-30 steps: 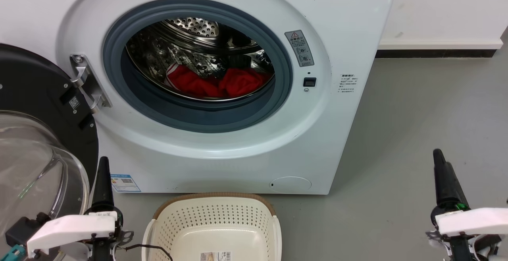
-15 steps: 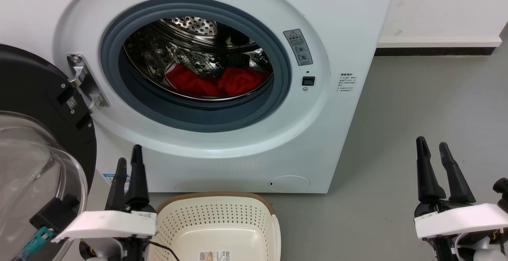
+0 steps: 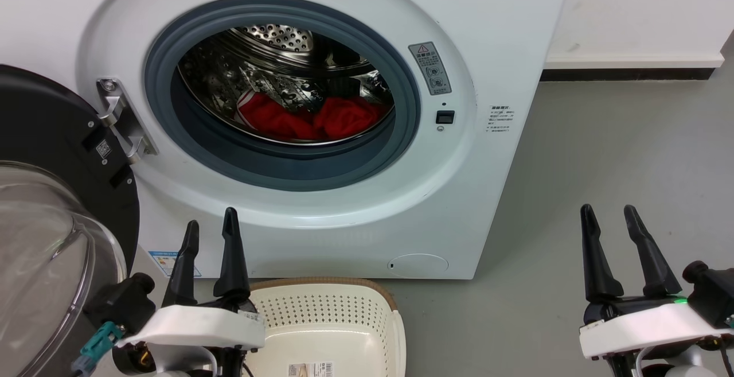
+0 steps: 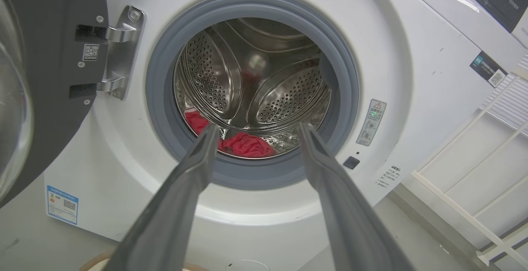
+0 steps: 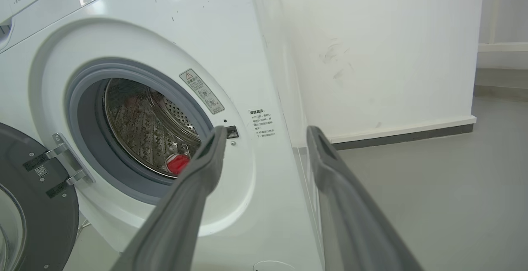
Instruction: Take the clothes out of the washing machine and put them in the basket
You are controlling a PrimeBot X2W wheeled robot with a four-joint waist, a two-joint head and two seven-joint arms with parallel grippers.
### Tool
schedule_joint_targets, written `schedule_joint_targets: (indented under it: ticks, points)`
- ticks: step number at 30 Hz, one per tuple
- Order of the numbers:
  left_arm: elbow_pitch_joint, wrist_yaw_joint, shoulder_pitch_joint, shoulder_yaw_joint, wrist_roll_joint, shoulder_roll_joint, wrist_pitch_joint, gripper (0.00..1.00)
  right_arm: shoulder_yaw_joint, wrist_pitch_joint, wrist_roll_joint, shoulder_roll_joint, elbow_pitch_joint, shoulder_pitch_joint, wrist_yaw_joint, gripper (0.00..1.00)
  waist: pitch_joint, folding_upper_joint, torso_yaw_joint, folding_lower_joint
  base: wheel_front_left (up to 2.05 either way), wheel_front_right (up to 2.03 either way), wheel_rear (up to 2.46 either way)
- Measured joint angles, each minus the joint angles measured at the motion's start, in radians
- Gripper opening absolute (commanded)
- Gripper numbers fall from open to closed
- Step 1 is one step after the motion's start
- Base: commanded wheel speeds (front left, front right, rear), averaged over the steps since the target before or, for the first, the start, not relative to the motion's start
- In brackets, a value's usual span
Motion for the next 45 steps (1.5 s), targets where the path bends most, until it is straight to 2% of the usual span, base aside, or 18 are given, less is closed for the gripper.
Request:
schedule_joint_targets:
  ticks: [6,12,25,34,42,45]
  points:
    - [0.023,0.008,0.009,-0.022,0.108,0.002,-0.015,1.0,-0.006,-0.014,-0.074,0.0,0.003,0.017,0.0,1.0,0.0,0.0,0.005,0.0,0.0,0.0,0.0]
    - [0.06,0.037,0.023,-0.031,0.182,0.007,-0.031,1.0,-0.024,-0.029,-0.176,-0.001,0.03,0.022,0.0,1.0,-0.001,0.0,0.009,0.0,0.0,0.0,0.0]
    - [0.108,0.095,0.038,-0.099,0.314,0.053,-0.058,1.0,-0.053,-0.059,-0.301,-0.002,0.066,0.039,0.0,1.0,-0.002,0.0,0.014,0.0,0.0,0.0,0.0]
    - [0.164,0.09,0.049,-0.089,0.333,0.041,-0.078,1.0,-0.047,-0.079,-0.392,-0.002,0.071,0.044,0.0,1.0,-0.006,0.0,0.012,0.0,0.0,0.0,0.0]
    - [0.192,0.081,0.054,-0.088,0.419,0.035,-0.093,1.0,-0.042,-0.092,-0.468,-0.002,0.058,0.056,0.0,1.0,-0.007,0.0,0.013,0.0,0.0,0.0,0.0]
    - [0.192,0.05,0.054,-0.092,0.419,0.031,-0.1,1.0,-0.043,-0.1,-0.485,-0.003,0.053,0.056,0.0,1.0,-0.007,0.0,0.014,0.0,0.0,0.0,0.0]
